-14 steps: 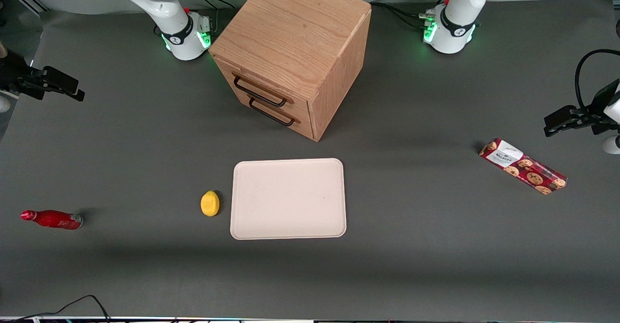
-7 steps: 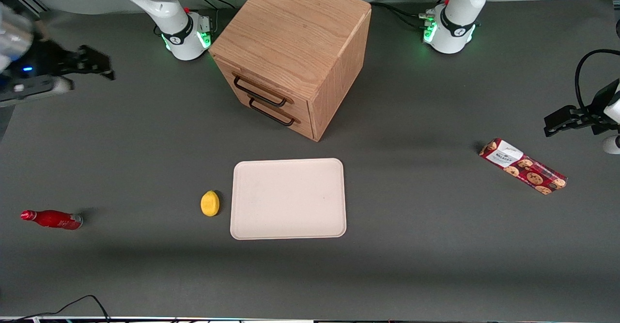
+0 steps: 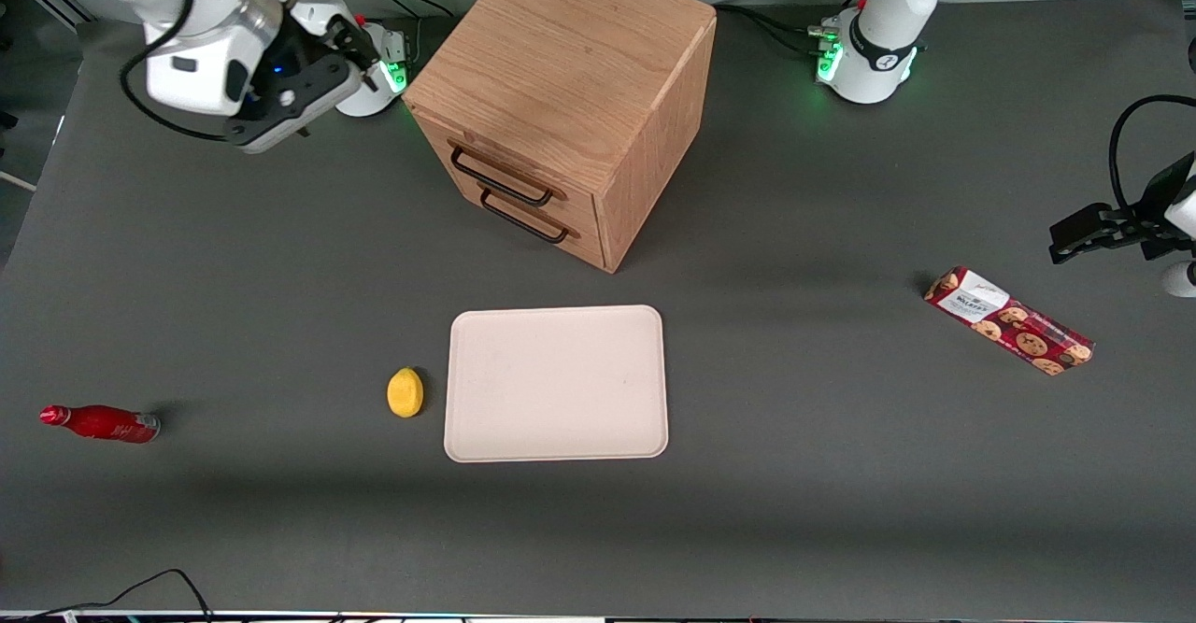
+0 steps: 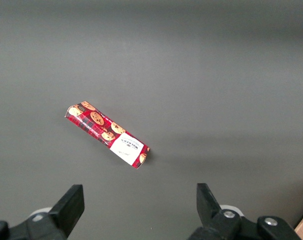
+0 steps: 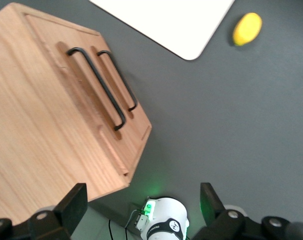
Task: Open upper drawer
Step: 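Move the right gripper toward the upper drawer's black handle, then hook the right gripper onto the upper drawer's black handle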
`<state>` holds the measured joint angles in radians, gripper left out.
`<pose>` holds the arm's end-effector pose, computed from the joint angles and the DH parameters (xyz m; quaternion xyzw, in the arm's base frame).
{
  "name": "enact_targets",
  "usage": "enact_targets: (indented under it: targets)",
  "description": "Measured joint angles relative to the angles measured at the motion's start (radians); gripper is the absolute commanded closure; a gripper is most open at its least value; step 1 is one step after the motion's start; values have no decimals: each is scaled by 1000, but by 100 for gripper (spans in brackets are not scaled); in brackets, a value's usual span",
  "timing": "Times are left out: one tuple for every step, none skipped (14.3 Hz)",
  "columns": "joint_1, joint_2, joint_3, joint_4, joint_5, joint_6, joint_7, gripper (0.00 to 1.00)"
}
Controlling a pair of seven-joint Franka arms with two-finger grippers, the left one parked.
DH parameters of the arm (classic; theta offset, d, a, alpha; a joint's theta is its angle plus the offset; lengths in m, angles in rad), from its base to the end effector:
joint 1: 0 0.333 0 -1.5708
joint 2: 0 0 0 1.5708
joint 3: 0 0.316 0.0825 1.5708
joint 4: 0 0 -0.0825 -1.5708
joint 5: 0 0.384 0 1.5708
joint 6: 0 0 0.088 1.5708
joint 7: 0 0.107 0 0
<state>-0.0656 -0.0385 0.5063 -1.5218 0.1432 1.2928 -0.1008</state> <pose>0.4540 0.2404 0.6444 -0.9540 -0.2770 0.1063 0.0438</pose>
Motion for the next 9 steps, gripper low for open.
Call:
enact_targets:
  targets:
    - [-1,2,17,-5,13,3,-2,0]
    - [-1,5,35,-14,31,8,-3,0]
    - [0,10,52,-25,58,17,-8,0]
    - [0,19,69,-39,82,33,-35,0]
    - [0,37,86,-52,93,54,-97,0]
    - [0,66,101,-63,94,79,-167,0]
    - [0,100,110,-73,94,107,-218,0]
    - [0,136,112,-80,95,134,-248,0]
    - [-1,172,112,-85,95,154,-265,0]
